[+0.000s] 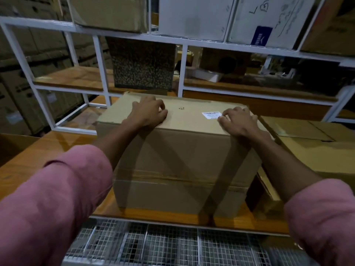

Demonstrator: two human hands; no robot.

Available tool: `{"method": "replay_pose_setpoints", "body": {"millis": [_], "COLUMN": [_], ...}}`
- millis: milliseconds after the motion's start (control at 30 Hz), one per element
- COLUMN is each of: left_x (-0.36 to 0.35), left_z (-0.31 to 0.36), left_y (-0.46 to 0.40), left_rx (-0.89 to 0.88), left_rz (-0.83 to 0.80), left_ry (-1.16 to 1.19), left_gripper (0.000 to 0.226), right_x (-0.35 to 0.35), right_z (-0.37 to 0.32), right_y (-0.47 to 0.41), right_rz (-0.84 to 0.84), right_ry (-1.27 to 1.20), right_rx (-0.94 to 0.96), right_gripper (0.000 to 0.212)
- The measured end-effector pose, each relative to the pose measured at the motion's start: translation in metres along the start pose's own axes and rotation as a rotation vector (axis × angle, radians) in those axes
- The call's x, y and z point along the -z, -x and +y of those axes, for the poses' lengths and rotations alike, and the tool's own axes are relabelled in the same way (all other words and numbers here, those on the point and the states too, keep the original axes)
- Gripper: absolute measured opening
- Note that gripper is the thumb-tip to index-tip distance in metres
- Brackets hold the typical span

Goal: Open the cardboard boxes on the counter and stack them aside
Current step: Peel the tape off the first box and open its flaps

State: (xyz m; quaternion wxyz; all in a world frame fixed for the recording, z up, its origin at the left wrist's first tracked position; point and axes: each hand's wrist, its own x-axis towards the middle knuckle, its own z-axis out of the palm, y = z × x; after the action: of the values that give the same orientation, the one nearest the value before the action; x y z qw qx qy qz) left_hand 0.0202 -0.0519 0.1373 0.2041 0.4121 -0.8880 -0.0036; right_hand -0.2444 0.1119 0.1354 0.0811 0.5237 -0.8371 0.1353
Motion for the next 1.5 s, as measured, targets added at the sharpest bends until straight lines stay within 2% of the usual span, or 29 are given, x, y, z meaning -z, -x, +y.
{"method": "replay_pose_setpoints", "body": {"millis": [133, 233, 600, 733, 867, 1100, 1233, 1333, 1433, 1500], "left_x": [-0.001, 0.005, 0.009, -0.012, -0.055, -0.104, -0.113, -0.116, -0.117, -0.115], "left_z": [-0.003, 0.001, 0.025, 0.025, 0.021, 0.002, -0.011, -0.018, -0.022, -0.022], "left_y": [0.022, 0.051, 0.2, 0.226, 0.248, 0.242, 0.228, 0.216, 0.202, 0.195], "left_rx": [0.002, -0.019, -0.106, -0.13, -0.058, 0.057, 0.069, 0.053, 0.003, 0.009], "left_rz": [-0.008, 0.038, 0.455, 0.534, 0.455, 0.217, 0.28, 0.243, 0.118, -0.016], "left_ry": [-0.041, -0.028, -0.027, -0.031, -0.088, -0.062, -0.034, -0.087, -0.154, -0.13], "left_gripper": [0.048, 0.05, 0.042, 0.041, 0.049, 0.049, 0.048, 0.047, 0.043, 0.051], "right_x": [-0.002, 0.004, 0.003, -0.019, -0.061, -0.106, -0.118, -0.125, -0.131, -0.135], "right_z": [-0.002, -0.003, -0.011, -0.01, -0.004, 0.005, -0.008, -0.021, -0.035, -0.044], "right_y": [0.021, 0.054, 0.191, 0.213, 0.232, 0.229, 0.217, 0.203, 0.181, 0.164], "right_rz": [-0.002, 0.051, 0.336, 0.405, 0.364, 0.113, 0.164, 0.184, 0.117, 0.047], "right_ry": [-0.017, -0.032, -0.046, -0.052, -0.098, -0.045, -0.015, -0.035, -0.081, -0.091], "right_rx": [0.036, 0.053, 0.124, 0.126, 0.115, 0.082, 0.13, 0.182, 0.173, 0.18], "right_gripper": [0.059, 0.056, 0.051, 0.049, 0.052, 0.061, 0.049, 0.036, 0.035, 0.041]}}
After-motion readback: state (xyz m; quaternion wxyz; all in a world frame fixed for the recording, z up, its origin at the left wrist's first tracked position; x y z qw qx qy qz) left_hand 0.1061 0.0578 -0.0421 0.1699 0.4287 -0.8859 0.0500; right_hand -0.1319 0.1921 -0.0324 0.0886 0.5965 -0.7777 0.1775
